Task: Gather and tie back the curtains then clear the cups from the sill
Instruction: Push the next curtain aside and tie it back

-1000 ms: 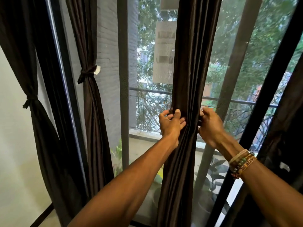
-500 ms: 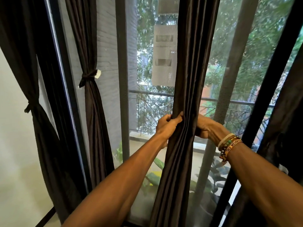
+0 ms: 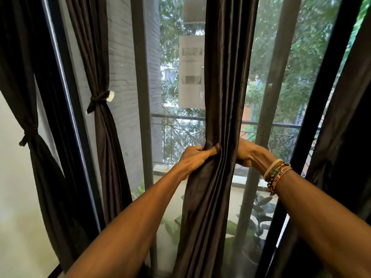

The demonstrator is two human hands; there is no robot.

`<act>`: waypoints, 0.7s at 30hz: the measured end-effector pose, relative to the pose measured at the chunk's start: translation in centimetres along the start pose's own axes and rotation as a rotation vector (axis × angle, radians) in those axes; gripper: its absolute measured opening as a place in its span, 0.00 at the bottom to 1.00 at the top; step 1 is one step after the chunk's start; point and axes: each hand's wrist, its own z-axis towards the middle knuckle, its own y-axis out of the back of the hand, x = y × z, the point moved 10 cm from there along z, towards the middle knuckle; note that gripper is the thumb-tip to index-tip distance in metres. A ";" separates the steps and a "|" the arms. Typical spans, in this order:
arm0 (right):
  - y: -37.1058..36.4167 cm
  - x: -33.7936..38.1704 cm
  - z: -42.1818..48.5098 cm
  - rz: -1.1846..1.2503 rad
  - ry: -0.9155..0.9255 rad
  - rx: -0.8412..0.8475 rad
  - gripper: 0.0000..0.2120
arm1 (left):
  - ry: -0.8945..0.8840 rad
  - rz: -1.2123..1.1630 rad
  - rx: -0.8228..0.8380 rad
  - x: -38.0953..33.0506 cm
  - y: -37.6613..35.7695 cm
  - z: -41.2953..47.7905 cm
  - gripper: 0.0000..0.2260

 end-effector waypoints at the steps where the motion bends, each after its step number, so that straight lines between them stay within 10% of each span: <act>1: -0.1 -0.1 0.0 -0.020 -0.013 0.017 0.06 | -0.002 0.045 -0.002 -0.1 0.2 0.1 0.43; 5: -0.5 0.4 -0.4 -0.117 -0.018 0.070 0.07 | 0.012 0.120 0.042 0.1 0.3 0.7 0.48; 14: -0.6 1.3 -0.9 -0.319 0.044 0.031 0.19 | 0.048 -0.001 0.250 -0.1 -1.2 -0.8 0.26; 21: -1.4 1.4 -1.9 -0.414 -0.035 0.082 0.07 | -0.066 0.125 0.090 -0.9 0.6 0.1 0.43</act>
